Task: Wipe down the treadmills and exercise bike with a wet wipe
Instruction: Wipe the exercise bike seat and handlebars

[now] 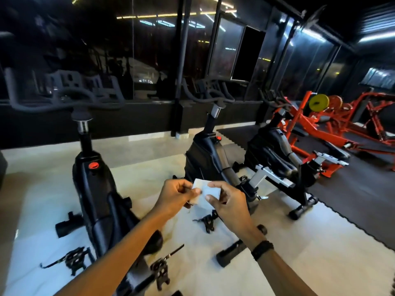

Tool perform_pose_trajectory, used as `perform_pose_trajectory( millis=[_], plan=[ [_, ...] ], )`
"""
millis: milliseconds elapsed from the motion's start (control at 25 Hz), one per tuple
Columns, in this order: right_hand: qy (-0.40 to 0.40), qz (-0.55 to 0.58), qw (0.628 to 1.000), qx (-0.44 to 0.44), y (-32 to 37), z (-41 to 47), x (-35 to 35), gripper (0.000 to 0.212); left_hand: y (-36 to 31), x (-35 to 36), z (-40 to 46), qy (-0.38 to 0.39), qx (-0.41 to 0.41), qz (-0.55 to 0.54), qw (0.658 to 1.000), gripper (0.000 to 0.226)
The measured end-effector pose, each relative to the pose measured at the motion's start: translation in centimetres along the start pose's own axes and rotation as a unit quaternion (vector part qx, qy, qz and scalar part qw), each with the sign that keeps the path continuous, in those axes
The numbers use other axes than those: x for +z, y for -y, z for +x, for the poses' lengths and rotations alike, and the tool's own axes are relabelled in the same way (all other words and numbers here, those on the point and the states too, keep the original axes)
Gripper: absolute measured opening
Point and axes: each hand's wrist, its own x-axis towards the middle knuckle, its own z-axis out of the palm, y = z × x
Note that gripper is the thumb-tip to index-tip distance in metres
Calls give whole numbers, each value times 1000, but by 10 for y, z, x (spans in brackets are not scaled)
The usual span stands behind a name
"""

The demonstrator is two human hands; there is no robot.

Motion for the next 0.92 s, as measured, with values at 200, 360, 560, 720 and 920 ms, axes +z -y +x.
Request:
perform_pose_trajectory(
  millis=[200,360,560,720,920],
  plan=[
    [-15,-56,998,-38,-65,77,-4,42,9,38,92,-18,-1,-35,999,8],
    [13,-53,998,-19,-117,141,11,47,31,53,159,-39,-44,-74,996,15],
    [47,-12,995,-83,-163,254,24,39,41,55,261,-99,-47,-107,988,7],
    [73,17,987,-144,-176,370,22,25,17,49,350,-156,-22,-118,981,5],
    [99,64,967,-225,-170,458,68,23,7,11,401,-244,15,-93,965,5]
  ],
)
